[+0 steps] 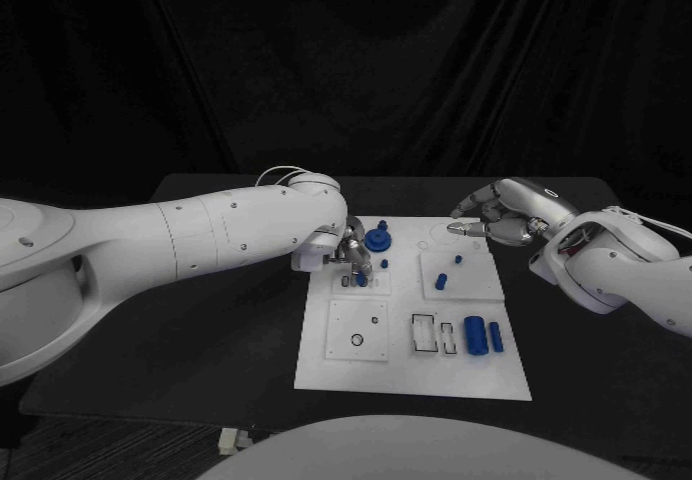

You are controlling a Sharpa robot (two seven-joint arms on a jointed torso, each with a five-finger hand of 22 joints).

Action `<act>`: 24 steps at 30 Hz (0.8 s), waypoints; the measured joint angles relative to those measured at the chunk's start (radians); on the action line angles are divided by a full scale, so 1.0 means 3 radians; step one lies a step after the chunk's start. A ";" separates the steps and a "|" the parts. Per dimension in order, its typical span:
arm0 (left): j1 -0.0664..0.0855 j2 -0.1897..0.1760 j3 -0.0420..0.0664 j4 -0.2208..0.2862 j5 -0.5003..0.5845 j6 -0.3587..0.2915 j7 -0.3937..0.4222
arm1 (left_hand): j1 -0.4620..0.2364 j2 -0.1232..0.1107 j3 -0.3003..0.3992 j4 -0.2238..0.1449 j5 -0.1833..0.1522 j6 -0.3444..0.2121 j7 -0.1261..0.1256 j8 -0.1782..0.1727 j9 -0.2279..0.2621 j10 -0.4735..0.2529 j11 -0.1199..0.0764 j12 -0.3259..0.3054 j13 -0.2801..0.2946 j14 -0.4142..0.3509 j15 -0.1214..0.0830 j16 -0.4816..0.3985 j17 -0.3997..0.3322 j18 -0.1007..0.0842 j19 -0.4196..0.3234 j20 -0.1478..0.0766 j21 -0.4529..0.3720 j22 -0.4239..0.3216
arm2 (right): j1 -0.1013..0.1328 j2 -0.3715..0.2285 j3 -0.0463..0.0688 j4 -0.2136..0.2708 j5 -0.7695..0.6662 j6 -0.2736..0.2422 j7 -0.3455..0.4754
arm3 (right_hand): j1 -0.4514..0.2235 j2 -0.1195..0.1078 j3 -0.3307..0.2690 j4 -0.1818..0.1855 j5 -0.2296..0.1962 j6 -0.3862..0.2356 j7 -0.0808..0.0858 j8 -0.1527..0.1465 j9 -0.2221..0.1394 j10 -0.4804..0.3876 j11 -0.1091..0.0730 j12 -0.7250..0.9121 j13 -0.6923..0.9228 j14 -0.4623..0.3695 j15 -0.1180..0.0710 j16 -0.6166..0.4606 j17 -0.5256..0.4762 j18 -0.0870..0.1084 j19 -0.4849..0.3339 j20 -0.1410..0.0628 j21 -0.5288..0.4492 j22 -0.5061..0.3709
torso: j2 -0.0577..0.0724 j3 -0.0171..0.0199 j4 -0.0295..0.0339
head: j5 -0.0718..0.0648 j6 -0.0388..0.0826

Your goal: Assemble the parts on the task board

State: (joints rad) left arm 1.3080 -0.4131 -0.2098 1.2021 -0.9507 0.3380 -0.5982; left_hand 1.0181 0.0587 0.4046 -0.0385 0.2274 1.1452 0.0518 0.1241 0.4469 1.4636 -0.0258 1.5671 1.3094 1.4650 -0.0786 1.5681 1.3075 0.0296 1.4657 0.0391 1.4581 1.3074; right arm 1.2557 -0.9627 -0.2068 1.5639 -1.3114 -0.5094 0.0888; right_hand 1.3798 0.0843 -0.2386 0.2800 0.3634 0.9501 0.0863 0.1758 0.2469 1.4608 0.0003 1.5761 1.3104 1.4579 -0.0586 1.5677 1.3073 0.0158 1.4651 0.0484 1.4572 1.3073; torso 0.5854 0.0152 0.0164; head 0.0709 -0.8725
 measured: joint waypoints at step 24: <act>-0.0021 0.0006 0.0002 -0.0010 0.0044 -0.0019 0.0009 | 0.0022 0.0022 0.0000 -0.0001 -0.0020 -0.0008 -0.0005 0.0026 0.0023 0.0001 0.0003 0.0000 0.0000 0.0000 0.0001 0.0000 0.0000 0.0000 0.0000 0.0000 -0.0028 0.0000 | 0.0000 0.0000 -0.0001 0.0001 -0.0002 0.0014 -0.0012 | 0.0026 0.0017 0.0000 0.0000 0.0014 0.0000 0.0000 0.0000 0.0000 -0.0004 0.0005 -0.0007 0.0000 0.0004 0.0002 0.0000 0.0000 0.0000 0.0000 0.0000 -0.0012 0.0002 | 0.0001 0.0000 0.0001 | 0.0010 0.0000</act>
State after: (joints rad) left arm 1.3017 -0.4114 -0.2093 1.1989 -0.9376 0.3323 -0.5955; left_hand 1.0248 0.0653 0.4046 -0.0386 0.2215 1.1429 0.0502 0.1317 0.4537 1.4638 -0.0250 1.5672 1.3094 1.4650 -0.0783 1.5681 1.3074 0.0297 1.4658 0.0391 1.4497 1.3073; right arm 1.2556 -0.9627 -0.2070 1.5643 -1.3119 -0.5051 0.0852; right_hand 1.3875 0.0894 -0.2386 0.2800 0.3675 0.9501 0.0863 0.1758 0.2469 1.4595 0.0018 1.5741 1.3105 1.4591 -0.0580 1.5677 1.3073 0.0157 1.4652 0.0484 1.4537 1.3081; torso 0.5856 0.0151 0.0168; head 0.0738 -0.8725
